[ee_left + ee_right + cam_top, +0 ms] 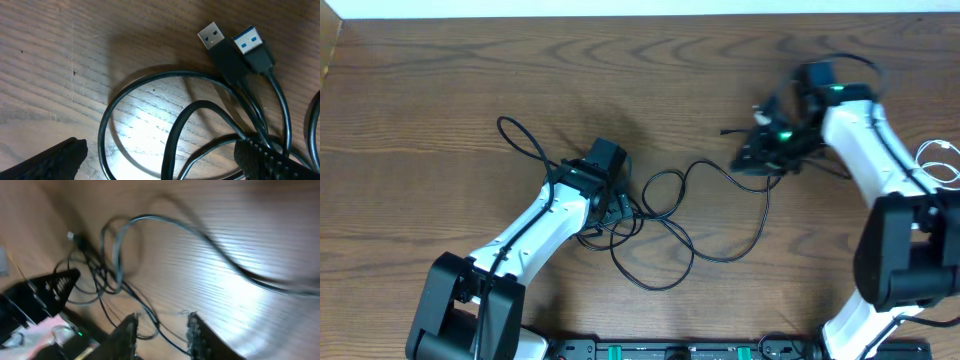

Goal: Untangle cables

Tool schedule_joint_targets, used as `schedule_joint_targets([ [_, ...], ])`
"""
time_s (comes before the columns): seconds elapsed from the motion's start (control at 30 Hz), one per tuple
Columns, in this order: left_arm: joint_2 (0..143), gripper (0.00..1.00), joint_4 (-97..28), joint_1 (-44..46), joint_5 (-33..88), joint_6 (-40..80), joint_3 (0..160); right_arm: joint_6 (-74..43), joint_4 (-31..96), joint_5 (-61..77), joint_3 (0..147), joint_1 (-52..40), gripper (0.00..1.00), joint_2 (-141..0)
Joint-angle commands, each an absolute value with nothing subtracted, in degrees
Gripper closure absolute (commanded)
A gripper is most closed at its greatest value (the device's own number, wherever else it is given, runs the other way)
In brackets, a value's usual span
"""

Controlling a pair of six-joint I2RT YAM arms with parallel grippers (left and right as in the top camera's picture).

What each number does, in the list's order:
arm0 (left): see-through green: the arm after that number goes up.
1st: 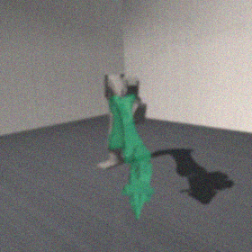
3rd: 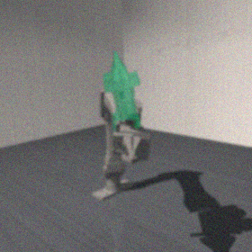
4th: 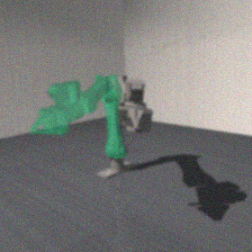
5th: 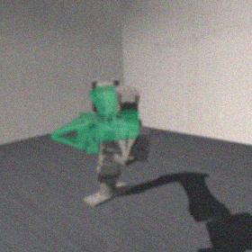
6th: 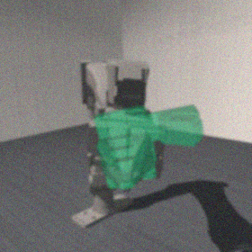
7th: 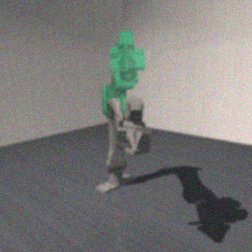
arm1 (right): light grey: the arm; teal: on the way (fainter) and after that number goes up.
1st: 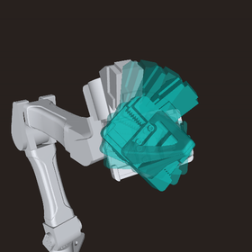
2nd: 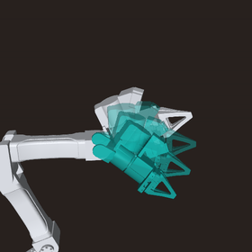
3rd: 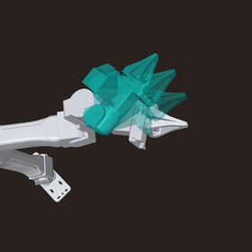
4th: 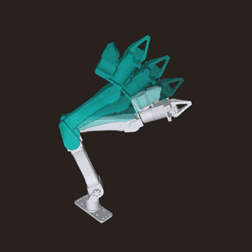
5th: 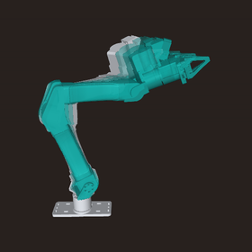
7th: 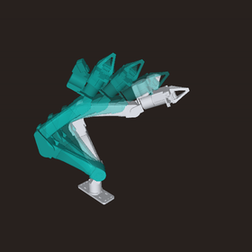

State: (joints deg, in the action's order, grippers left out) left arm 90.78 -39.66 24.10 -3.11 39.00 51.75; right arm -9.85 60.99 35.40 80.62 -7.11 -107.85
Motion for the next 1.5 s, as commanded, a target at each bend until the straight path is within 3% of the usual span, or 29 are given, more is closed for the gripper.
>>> schedule_joint_targets([
  [0.0,91.3,0.01,-39.8,23.9,-3.6,39.1,51.2,-12.5,58.9,36.3,81.2,-14.2,0.62,-108.0],
  [0.3,91.3,0.01,-39.8,23.9,-3.6,39.1,51.2,-29.7,55.7,19.2,81.1,-27.5,0.49,-108.0],
  [0.57,91.3,0.01,-39.8,23.9,-3.6,39.1,51.2,-38.8,53.8,6.9,80.1,-36.1,0.50,-108.9],
  [0.73,91.3,0.01,-39.8,23.9,-3.6,39.1,51.2,-39.6,51.6,6.2,80.0,-39.4,0.57,-110.3],
  [0.87,91.3,0.01,-39.8,23.9,-3.6,39.1,51.2,-41.3,51.7,5.9,80.0,-40.2,0.49,-111.5],
  [1.0,91.3,0.01,-39.8,23.9,-3.6,39.1,51.2,-41.0,51.6,5.5,80.0,-39.7,0.26,-112.2],
  [1.2,91.3,0.01,-39.8,23.9,-3.6,39.1,51.2,-39.8,51.8,5.5,80.5,-36.9,0.30,-111.2],
  [1.4,91.3,0.01,-39.8,23.9,-3.6,39.1,51.2,-39.9,53.3,5.5,79.2,-35.7,0.52,-112.2],
  [1.47,91.3,0.01,-39.8,23.9,-3.6,39.1,51.2,-41.2,52.6,5.5,78.1,-36.3,0.53,-112.6],
])
